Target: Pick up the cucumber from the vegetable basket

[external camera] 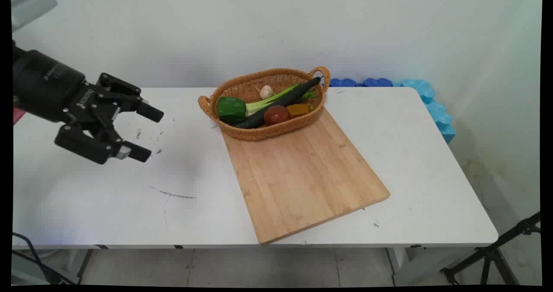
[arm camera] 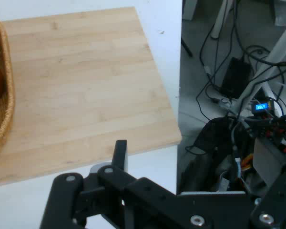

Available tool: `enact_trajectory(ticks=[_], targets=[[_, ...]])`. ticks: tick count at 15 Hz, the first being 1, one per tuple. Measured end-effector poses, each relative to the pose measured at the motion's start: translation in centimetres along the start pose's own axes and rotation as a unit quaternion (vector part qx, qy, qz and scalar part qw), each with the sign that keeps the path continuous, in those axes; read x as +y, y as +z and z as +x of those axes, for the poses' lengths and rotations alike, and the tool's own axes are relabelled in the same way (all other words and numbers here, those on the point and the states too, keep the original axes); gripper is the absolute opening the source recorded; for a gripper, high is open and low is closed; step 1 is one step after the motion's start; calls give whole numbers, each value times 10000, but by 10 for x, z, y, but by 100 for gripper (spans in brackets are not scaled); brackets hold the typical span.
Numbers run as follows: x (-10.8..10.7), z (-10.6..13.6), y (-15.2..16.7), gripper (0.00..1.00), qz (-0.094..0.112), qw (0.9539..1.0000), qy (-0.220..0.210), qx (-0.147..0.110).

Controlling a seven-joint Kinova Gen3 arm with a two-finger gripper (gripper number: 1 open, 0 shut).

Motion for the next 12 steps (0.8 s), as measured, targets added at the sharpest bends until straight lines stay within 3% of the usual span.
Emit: enact_trajectory(ticks=[12], targets=[[-16, 11, 16, 100, 310, 9994, -153, -35]])
